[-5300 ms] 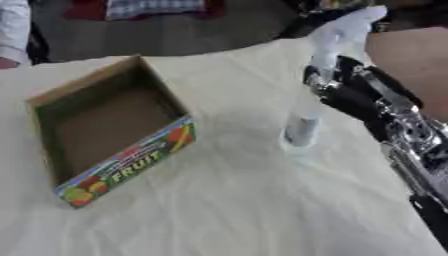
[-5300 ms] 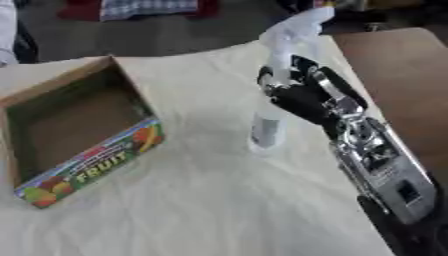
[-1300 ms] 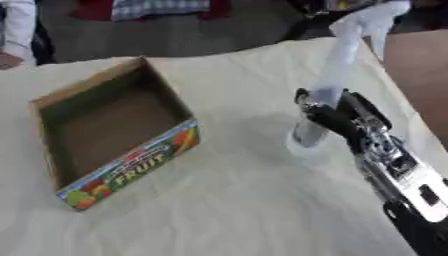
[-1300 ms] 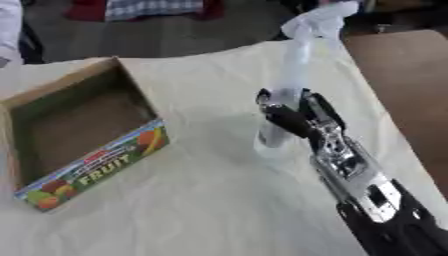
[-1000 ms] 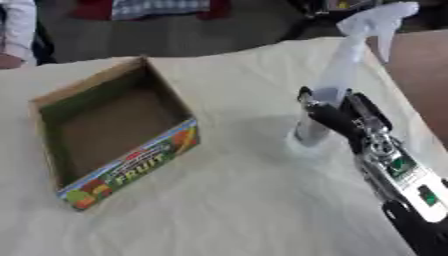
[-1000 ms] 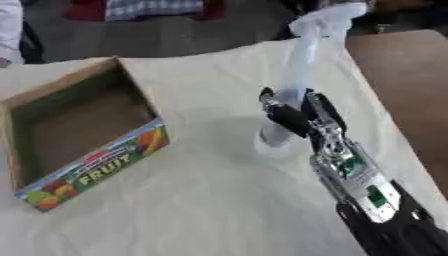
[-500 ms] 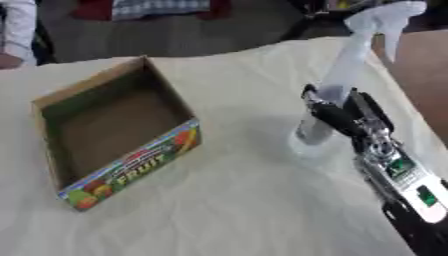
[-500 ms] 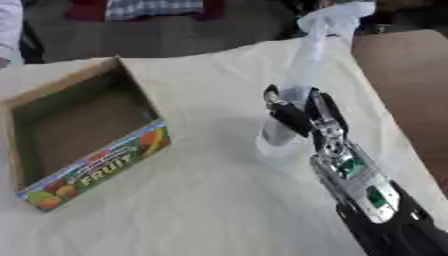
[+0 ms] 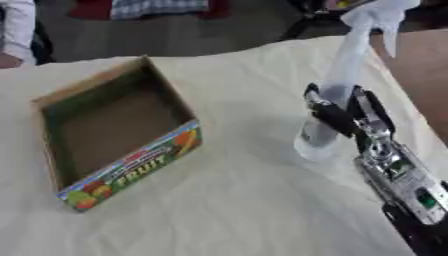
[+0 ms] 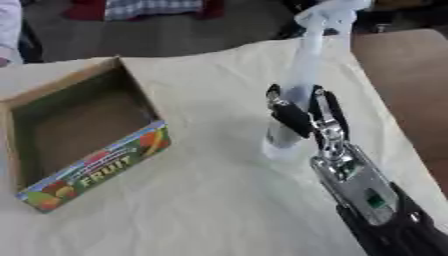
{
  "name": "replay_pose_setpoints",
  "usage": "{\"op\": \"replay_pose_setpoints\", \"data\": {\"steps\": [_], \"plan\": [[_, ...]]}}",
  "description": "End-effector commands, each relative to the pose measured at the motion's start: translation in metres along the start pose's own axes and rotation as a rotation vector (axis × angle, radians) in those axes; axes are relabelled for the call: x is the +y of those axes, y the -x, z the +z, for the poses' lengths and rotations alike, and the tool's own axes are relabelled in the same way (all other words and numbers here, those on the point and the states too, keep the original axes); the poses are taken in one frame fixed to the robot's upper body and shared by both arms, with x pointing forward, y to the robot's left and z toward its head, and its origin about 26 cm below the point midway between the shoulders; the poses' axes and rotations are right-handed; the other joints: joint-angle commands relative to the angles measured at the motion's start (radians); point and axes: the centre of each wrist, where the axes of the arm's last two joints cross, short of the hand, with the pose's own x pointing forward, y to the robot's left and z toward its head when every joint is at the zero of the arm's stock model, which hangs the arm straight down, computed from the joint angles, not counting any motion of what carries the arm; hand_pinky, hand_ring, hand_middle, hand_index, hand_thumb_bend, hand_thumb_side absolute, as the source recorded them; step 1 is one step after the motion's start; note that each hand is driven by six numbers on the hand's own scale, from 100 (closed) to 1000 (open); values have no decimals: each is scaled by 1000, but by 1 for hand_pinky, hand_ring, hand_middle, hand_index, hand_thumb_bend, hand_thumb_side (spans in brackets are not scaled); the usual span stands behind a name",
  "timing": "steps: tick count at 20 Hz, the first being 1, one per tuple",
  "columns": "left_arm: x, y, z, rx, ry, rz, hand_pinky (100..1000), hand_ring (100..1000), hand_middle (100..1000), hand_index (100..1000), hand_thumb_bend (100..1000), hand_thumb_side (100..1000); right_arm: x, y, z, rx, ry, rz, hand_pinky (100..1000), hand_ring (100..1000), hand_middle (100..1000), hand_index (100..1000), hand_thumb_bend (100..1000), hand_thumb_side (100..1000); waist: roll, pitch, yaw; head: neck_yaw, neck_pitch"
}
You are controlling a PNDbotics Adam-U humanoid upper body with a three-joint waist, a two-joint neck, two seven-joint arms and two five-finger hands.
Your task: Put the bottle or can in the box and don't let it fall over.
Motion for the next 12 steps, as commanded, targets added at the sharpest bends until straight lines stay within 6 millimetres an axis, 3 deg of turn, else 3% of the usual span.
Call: {"op": "replay_pose_setpoints", "data": {"steps": [1, 12], "plan": [[-1, -8, -4, -35, 13, -4, 1000, 986, 839, 726, 386, 510, -8, -9, 0, -34, 1, 5, 846, 414, 284, 114, 100, 406, -1, -16, 0, 1, -10], [0, -9, -4, -36, 14, -8, 1000, 982, 839, 725, 385, 509, -15, -20, 2, -75, -10, -32, 810, 380, 278, 115, 100, 434, 0, -21, -4, 2, -9]]}}
